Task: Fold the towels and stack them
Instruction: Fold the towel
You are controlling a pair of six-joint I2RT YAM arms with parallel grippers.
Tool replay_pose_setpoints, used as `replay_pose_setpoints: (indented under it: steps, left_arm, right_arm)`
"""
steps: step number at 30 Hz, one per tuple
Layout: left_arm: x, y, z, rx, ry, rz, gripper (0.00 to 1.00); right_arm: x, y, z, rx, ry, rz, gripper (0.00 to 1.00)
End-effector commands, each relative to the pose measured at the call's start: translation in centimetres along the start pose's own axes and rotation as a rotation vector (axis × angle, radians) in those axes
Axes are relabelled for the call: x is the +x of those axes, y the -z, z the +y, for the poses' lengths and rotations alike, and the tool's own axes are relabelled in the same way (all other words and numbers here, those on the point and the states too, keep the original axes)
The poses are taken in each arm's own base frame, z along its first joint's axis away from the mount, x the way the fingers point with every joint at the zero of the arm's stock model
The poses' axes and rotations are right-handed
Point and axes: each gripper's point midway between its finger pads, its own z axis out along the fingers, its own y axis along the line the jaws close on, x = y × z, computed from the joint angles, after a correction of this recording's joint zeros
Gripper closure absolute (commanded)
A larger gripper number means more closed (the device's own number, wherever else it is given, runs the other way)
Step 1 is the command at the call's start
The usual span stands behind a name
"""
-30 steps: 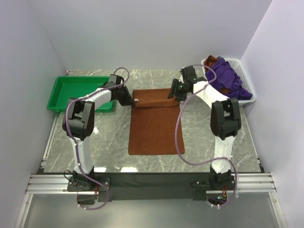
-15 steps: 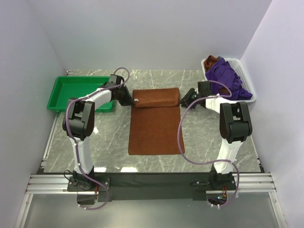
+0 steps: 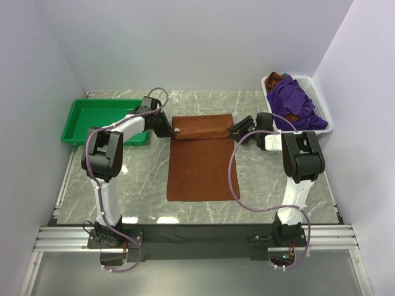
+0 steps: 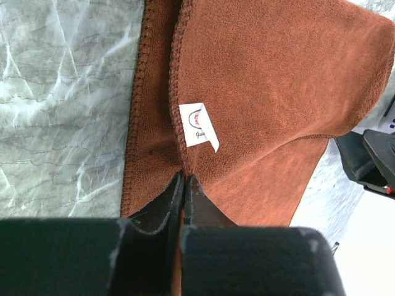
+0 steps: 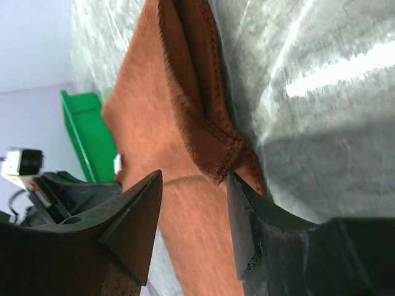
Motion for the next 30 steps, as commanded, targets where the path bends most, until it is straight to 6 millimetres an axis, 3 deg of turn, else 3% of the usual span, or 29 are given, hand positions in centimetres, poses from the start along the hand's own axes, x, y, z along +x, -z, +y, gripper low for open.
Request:
replay_pose_setpoints:
  steps: [1,15,24,30]
  left_arm:
    - [-1.1,1.3,-1.6,0.029,-0.037,-0.036,0.99]
    - [-1.0,1.2,-1.5,0.03,-0.031,-0.03,0.99]
    - [-0.9,1.3,-1.4,0.023,-0.038,-0.033,0.99]
    - [-0.9,1.2,-1.3,0.024,-0.033,-0.031,0.99]
  right_arm:
    - [-0.8,-0.4,0.8,-0.059,-0.041,-0.033,0.46]
    - [-0.8,-0.6,0.4,-0.099,-0.097,-0.06,0.46]
    - [-3.0,0.9,3.2,-0.191,-0.047,-0.179,0.48]
    - [-3.6,0.8,4.4,-0.231,-0.016,-0.192,0.5]
